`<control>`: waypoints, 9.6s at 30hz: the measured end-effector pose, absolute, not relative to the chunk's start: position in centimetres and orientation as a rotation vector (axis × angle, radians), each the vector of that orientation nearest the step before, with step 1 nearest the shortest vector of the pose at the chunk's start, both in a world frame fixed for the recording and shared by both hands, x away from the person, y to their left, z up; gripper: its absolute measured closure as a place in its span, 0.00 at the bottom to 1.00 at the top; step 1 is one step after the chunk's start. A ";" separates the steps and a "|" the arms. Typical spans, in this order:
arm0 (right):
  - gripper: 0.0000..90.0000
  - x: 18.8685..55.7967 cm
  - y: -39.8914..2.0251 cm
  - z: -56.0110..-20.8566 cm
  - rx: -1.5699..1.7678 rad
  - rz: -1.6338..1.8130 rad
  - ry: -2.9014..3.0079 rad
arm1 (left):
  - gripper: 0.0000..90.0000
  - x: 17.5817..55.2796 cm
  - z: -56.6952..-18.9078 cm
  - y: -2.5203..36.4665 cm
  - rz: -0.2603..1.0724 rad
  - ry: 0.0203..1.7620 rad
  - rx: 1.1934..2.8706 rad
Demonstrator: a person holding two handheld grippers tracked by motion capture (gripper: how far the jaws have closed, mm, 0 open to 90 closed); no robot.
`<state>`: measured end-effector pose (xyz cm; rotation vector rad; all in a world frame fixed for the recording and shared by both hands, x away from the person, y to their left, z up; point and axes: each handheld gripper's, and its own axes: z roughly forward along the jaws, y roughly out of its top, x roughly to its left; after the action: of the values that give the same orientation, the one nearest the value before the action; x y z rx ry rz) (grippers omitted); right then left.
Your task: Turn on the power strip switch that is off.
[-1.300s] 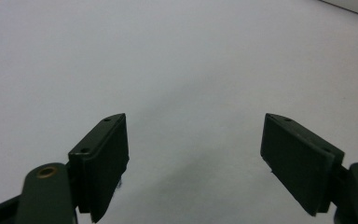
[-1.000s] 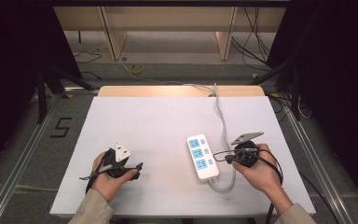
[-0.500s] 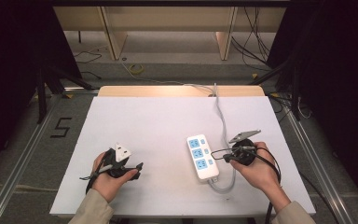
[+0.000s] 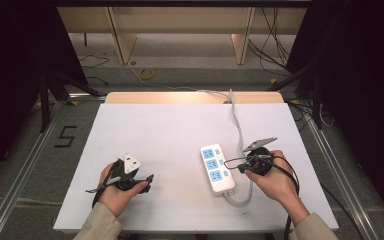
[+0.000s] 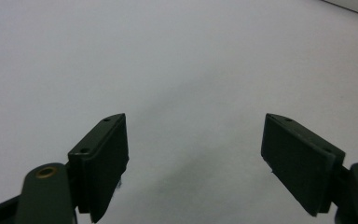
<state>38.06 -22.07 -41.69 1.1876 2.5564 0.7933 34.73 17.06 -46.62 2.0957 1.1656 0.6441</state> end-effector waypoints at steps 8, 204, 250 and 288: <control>1.00 38.2 -21.7 -41.6 1.182 0.798 2.564 | 0.25 34.7 -46.7 17.0 0.641 1.165 2.093; 1.00 46.6 -14.5 -40.9 1.184 0.593 2.647 | 0.25 34.8 -46.9 16.6 0.633 1.145 2.122; 1.00 48.7 -13.9 -42.9 1.216 0.517 2.671 | 0.25 34.9 -46.9 16.6 0.628 1.141 2.130; 1.00 48.6 -13.6 -43.3 1.247 0.506 2.649 | 0.25 34.8 -46.8 16.4 0.633 1.134 2.129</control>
<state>48.58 -13.55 -43.33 1.2473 2.6495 0.5063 34.78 16.40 -46.77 2.1290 1.1337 0.6333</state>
